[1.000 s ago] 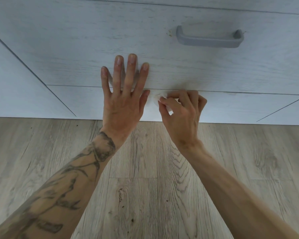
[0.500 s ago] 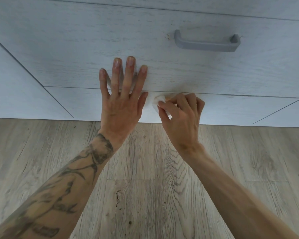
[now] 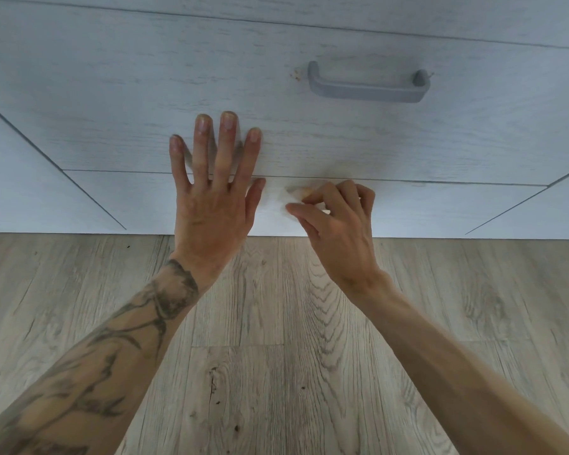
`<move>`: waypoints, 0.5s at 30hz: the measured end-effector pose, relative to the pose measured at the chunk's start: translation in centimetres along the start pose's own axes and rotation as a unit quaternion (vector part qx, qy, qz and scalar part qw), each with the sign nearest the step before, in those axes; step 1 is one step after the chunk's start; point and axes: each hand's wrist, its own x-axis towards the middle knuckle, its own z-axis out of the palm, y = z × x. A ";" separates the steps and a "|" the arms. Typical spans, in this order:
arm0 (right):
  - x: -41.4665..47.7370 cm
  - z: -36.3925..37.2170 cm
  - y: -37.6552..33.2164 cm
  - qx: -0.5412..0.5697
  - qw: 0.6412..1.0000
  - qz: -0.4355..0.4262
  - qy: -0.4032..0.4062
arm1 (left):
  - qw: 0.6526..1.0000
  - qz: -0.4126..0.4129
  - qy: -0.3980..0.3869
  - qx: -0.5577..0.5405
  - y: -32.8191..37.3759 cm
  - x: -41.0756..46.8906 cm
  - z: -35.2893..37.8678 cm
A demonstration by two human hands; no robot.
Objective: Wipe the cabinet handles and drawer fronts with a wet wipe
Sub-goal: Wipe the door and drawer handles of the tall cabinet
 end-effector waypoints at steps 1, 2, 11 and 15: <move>-0.4 -0.3 0.6 0.000 1.000 0.002 -0.005 | 1.000 -0.001 -0.001 -0.003 0.0 0.0 0.0; -0.7 -0.6 1.3 0.003 1.000 0.011 -0.009 | 1.000 -0.002 -0.001 -0.007 0.0 0.0 0.1; 0.2 -0.1 -1.2 0.106 0.994 0.016 -0.027 | 1.000 -0.001 -0.003 0.000 -0.1 0.0 0.2; 1.2 0.3 -1.2 0.082 0.996 0.023 -0.042 | 1.000 -0.001 -0.002 -0.002 0.0 0.0 0.2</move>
